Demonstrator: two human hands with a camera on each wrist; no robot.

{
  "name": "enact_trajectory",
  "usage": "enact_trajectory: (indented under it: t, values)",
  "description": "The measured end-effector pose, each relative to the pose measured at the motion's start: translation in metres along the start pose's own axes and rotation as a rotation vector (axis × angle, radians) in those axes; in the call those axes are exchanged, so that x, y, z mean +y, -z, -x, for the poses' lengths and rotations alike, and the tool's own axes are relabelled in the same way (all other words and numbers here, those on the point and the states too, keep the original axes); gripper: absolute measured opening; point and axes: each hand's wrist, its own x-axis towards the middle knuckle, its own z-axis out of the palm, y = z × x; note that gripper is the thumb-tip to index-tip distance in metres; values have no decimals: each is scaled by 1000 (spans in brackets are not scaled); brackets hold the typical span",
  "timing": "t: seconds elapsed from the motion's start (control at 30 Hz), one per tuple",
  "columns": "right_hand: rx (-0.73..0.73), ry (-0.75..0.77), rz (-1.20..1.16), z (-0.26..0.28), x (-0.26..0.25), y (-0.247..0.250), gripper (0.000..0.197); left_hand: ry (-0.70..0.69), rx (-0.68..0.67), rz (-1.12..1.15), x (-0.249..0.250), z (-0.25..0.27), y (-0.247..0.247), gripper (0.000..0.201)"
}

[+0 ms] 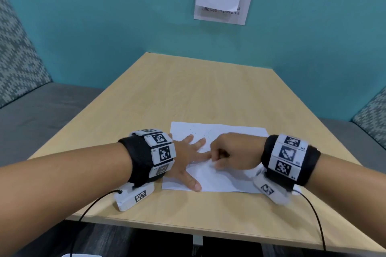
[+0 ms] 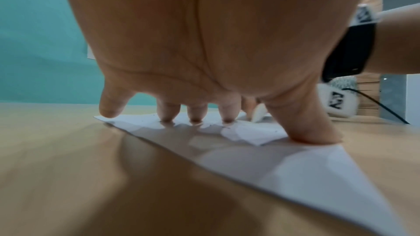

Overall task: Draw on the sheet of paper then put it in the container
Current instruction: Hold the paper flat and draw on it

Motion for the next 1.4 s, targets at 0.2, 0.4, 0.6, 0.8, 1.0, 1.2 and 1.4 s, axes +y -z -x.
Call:
enact_trajectory:
  t: [0.2, 0.4, 0.6, 0.8, 1.0, 1.2, 1.4]
  values:
    - [-95, 133, -51, 7, -21, -16, 13, -13, 30, 31, -1, 0, -2, 90]
    - [-17, 4, 20, 1, -5, -2, 15, -6, 14, 5, -2, -1, -2, 96]
    - [-1, -3, 6, -2, -6, 2, 8, -26, 8, 26, -3, -1, -3, 95]
    - [-71, 99, -37, 0, -22, -13, 7, -31, 49, 76, 0, 5, -3, 82]
    - [-28, 27, 2, 3, -14, -5, 12, -10, 9, 31, 1, 7, 1, 92]
    - [-2, 38, -138, 18, -11, -10, 10, -7, -9, -30, 3, 14, 1, 96]
    - [216, -64, -179, 44, 20, 14, 11, -14, -88, 27, -1, 41, -13, 102]
